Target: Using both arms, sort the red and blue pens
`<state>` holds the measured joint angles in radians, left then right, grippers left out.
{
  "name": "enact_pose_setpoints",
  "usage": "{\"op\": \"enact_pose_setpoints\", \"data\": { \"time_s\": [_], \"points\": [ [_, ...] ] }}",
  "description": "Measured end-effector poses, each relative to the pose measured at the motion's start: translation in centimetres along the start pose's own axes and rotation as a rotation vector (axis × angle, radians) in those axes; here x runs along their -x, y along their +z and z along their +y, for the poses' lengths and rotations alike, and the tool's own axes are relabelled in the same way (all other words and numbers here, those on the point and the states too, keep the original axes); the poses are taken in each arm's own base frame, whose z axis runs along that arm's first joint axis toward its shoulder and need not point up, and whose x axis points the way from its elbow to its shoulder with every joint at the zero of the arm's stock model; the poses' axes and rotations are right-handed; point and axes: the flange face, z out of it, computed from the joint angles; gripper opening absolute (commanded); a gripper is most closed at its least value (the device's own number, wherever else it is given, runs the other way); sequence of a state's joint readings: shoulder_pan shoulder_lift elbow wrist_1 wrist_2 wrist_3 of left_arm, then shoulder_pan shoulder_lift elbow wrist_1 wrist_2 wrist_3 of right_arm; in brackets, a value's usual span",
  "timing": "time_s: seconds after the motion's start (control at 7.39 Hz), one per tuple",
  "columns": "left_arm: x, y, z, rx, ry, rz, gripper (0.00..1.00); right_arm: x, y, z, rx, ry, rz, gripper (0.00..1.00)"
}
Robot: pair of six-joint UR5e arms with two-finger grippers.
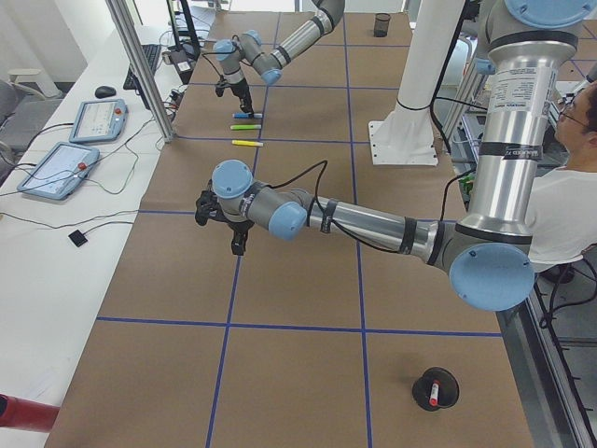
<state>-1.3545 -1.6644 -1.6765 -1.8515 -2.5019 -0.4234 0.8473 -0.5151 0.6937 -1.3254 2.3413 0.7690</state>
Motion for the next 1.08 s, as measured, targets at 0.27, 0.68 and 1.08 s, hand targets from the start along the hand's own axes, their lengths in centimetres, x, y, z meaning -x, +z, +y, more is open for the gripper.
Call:
{"op": "enact_pose_setpoints", "data": {
  "time_s": [0.27,0.68,1.08],
  "points": [
    [0.0,0.0,0.0,-0.001,0.001,0.000,0.98,-0.2,-1.5,-0.4,-0.017,0.000,-0.011,0.00],
    [-0.3,-0.2,-0.1,-0.004,0.003,0.002,0.98,-3.7,-5.2,1.7,-0.125,-0.042,-0.045,0.00],
    [-0.4,-0.2,-0.1,-0.004,-0.008,0.003,0.98,-10.0,-7.7,6.3,-0.268,-0.078,-0.029,0.00]
  ]
}}
